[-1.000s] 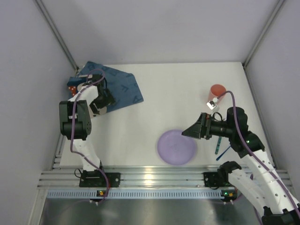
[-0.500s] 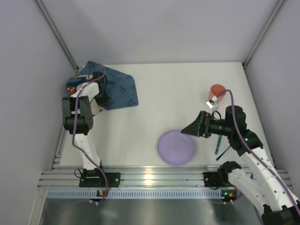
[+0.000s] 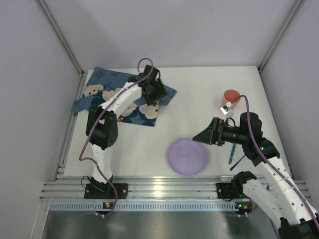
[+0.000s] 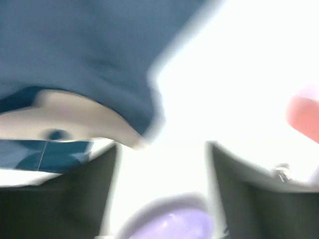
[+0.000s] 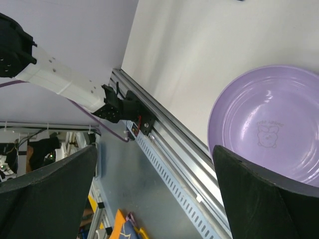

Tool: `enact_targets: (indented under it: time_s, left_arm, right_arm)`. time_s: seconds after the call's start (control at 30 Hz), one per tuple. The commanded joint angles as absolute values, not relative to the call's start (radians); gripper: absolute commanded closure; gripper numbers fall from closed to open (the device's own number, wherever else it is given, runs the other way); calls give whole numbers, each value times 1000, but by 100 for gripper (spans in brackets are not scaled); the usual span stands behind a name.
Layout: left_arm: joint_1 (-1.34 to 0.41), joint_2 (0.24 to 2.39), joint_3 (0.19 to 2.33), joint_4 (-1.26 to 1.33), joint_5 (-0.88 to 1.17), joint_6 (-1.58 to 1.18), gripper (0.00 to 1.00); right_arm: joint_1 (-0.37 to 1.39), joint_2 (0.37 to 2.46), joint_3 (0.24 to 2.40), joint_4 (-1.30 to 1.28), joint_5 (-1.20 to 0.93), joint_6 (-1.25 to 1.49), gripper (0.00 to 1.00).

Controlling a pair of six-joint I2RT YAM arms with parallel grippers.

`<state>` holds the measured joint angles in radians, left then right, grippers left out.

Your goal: Set the dinner table for one person

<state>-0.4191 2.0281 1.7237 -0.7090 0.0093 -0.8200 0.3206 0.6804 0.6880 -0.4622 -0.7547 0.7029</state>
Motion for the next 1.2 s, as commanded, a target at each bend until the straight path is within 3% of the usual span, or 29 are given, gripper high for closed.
enact_targets:
  time_s: [0.0, 0.13, 0.3, 0.43, 0.57, 0.7, 0.9, 1.03, 1.17]
  left_arm:
    - [-535, 2061, 2036, -600, 181, -953, 2]
    - [-577, 2071, 2169, -617, 169, -937, 1]
    - [-540, 1912, 1987, -698, -33, -845, 2]
    - [-459, 1766, 1764, -726, -83, -795, 1]
    - [-419, 1625, 1581, -779, -202, -733, 2]
    - [-303, 1534, 1442, -807, -172, -727, 2]
    - [-285, 1411, 1302, -816, -164, -716, 2]
    - [-285, 1359, 1267, -845, -160, -715, 2]
    - [-285, 1309, 1249, -883, -153, -704, 2]
  right_arm:
    - [325, 664, 698, -457, -746, 696, 0]
    - [324, 657, 709, -492, -744, 678, 0]
    - [322, 689, 709, -499, -738, 663, 0]
    - [324, 807, 747, -468, -687, 621, 0]
    - [322, 1064, 825, -410, -686, 591, 0]
    - [322, 1277, 960, -361, -661, 549, 0]
    - [340, 1664, 1261, -319, -683, 558, 0]
    - [339, 1857, 1498, -521, -540, 474, 0]
    - [339, 1969, 1548, -621, -378, 437, 0]
